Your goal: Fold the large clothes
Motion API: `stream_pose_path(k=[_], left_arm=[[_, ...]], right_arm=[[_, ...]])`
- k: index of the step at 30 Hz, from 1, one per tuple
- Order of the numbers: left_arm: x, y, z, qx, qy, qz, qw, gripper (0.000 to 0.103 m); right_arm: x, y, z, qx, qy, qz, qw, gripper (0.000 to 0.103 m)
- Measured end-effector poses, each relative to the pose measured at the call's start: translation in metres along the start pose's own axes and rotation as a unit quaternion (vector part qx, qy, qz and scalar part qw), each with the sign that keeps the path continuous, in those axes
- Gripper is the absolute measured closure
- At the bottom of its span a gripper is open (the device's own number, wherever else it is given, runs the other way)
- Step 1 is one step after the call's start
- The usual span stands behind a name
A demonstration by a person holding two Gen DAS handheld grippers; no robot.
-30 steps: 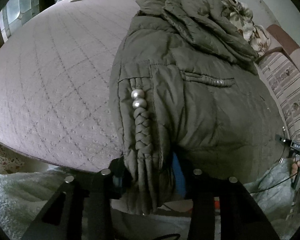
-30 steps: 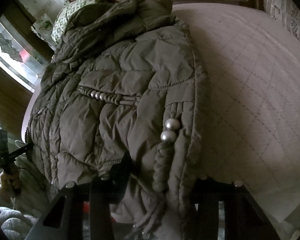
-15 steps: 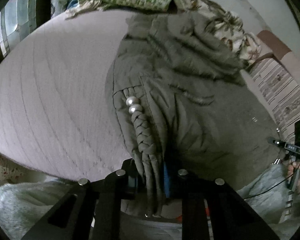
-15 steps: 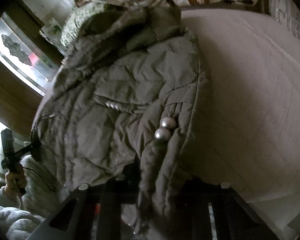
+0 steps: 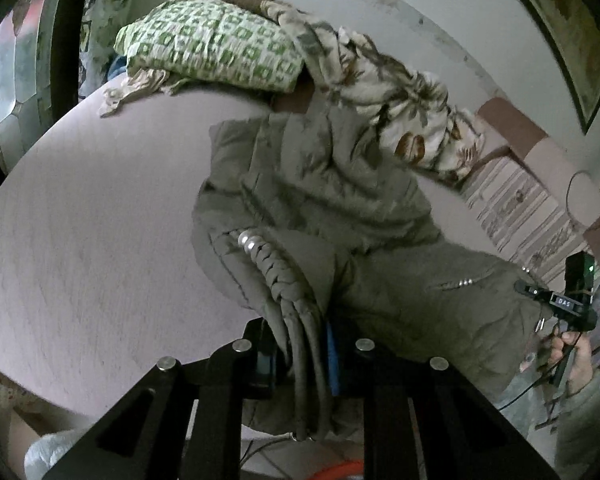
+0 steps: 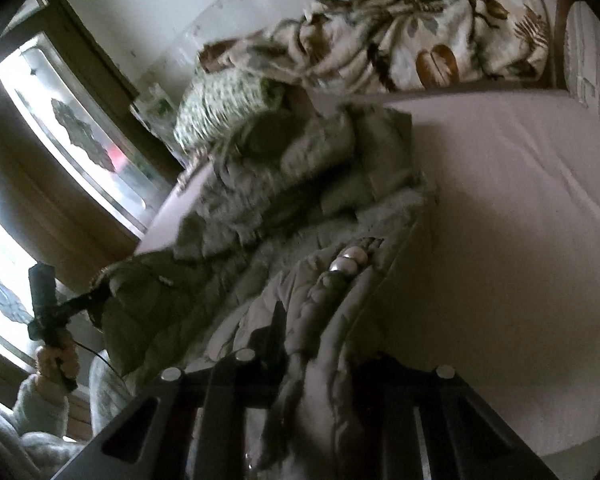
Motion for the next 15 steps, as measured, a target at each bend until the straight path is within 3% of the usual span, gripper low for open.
stream_pose_path(k=[9,15], left_arm=[[0.004,0.007,0.066,-0.035,0.024,-0.016,0.9990,0.084],[0.000,0.003,0.109,-0.048,0.017,0.002,0.9987,0.084]], right_arm=[[-0.002,0.018,0.069,-0.045,-0.009,0.016,0.999,0.084],[0.003,0.020,0.115,-0.056,0.003,0.005,0.998,0.084]])
Point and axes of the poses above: each gripper's, at about its wrist camera, not at the fingertips, and y roughly against the way its jaws point, x to its left, z to its top, the point moved 5 cm from there along -y, roughly the way its jaws point, and after that the axes turned 13 degrees about x, right-handed, at the moved point
